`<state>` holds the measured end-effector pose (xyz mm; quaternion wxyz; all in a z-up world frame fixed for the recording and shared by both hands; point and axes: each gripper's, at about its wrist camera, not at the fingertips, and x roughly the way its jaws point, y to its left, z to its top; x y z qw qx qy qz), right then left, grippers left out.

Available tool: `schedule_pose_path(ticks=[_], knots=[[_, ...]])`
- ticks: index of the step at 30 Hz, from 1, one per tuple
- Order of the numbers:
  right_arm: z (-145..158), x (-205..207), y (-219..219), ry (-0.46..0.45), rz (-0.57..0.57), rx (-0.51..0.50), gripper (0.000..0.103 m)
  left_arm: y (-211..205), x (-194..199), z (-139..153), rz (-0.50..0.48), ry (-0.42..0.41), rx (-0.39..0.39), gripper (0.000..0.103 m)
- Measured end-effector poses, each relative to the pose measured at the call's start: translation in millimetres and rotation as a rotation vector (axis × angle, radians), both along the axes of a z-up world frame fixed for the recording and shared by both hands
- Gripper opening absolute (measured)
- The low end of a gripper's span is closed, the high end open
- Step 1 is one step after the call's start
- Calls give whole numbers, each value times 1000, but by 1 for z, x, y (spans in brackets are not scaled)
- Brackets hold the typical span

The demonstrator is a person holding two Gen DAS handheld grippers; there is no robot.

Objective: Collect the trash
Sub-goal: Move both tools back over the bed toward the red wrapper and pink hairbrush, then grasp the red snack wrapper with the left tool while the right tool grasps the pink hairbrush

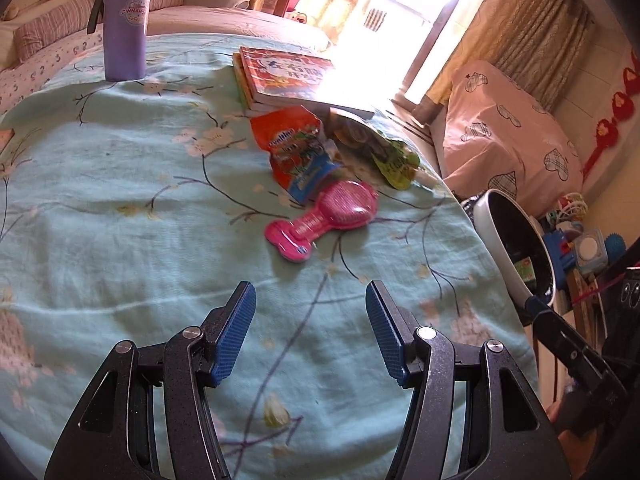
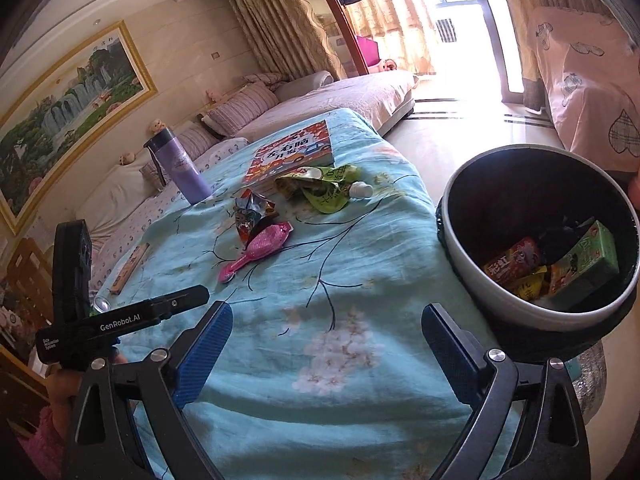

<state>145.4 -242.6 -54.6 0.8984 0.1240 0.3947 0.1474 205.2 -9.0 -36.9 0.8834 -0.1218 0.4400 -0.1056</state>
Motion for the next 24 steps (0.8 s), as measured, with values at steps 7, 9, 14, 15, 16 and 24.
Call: schedule_pose_path(ticks=[7,9,14,15,16,24], knots=[[-9,18,15,30,0,9,97,4,39,6,3,-19,34,58],[-10,21,17,32,4,15,96,3,53,9,5,-34,46,58],[-10,31,23,27,16,18,96,-2,91,11,17,-60,70,58],[-11,33,24,28,17,17,96,-4,96,10,19,-67,86,58],[-12,35,25,30,18,16,96,-6,103,8,18,-69,106,58],[-17,56,34,52,34,37,96,6,123,-11,14,-33,83,10]])
